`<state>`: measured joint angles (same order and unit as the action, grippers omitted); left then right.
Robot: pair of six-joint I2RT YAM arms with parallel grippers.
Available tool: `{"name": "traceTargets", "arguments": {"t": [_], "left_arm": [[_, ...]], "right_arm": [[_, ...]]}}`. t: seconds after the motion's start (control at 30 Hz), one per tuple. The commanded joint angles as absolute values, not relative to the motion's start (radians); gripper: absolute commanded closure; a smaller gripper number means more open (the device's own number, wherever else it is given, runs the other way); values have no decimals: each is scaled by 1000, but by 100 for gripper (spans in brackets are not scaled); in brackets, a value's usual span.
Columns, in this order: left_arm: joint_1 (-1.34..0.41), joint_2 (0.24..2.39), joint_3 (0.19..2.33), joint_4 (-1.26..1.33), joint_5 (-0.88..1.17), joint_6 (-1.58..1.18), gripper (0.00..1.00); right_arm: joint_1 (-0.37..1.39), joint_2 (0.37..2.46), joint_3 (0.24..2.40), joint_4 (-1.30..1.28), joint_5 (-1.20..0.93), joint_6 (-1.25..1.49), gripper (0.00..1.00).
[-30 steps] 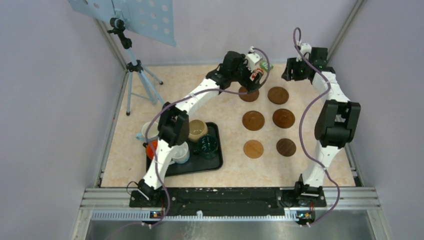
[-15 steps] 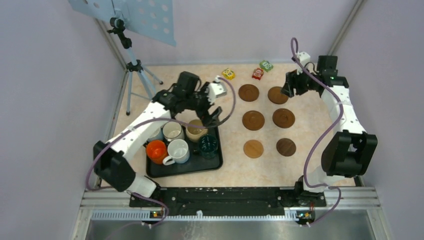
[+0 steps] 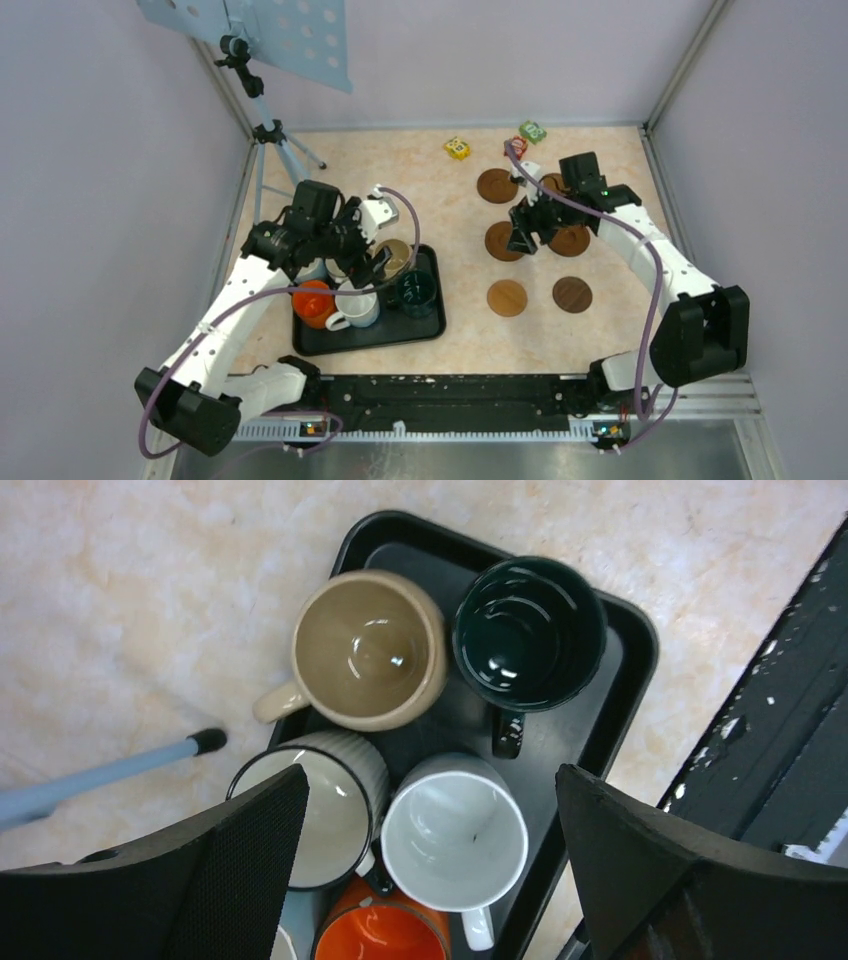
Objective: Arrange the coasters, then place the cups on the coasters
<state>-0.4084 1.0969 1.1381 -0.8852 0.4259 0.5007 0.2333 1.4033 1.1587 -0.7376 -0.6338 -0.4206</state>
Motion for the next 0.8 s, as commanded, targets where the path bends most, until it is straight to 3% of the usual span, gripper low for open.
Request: {"name": "traceTargets", "arguments": {"t": [0.0, 0.23, 0.4, 0.6, 0.77], "left_arm": [[-366, 1120, 1150, -936, 332, 530, 1], [-265, 1188, 1147, -901, 365, 529, 3], [-257, 1269, 1170, -888, 445, 572, 8], [-311, 1289, 1189, -960, 594, 686, 25], [-442, 1301, 1148, -973, 565, 699, 30]], "right_arm": [[300, 1392, 1169, -666, -615, -375, 35], [404, 1495, 1292, -603, -526, -305, 35], [415, 1577, 1377, -695, -615, -343, 37], [467, 1506, 1190, -651, -638, -327, 40], [538, 1458, 1043, -576, -662, -306, 44]]}}
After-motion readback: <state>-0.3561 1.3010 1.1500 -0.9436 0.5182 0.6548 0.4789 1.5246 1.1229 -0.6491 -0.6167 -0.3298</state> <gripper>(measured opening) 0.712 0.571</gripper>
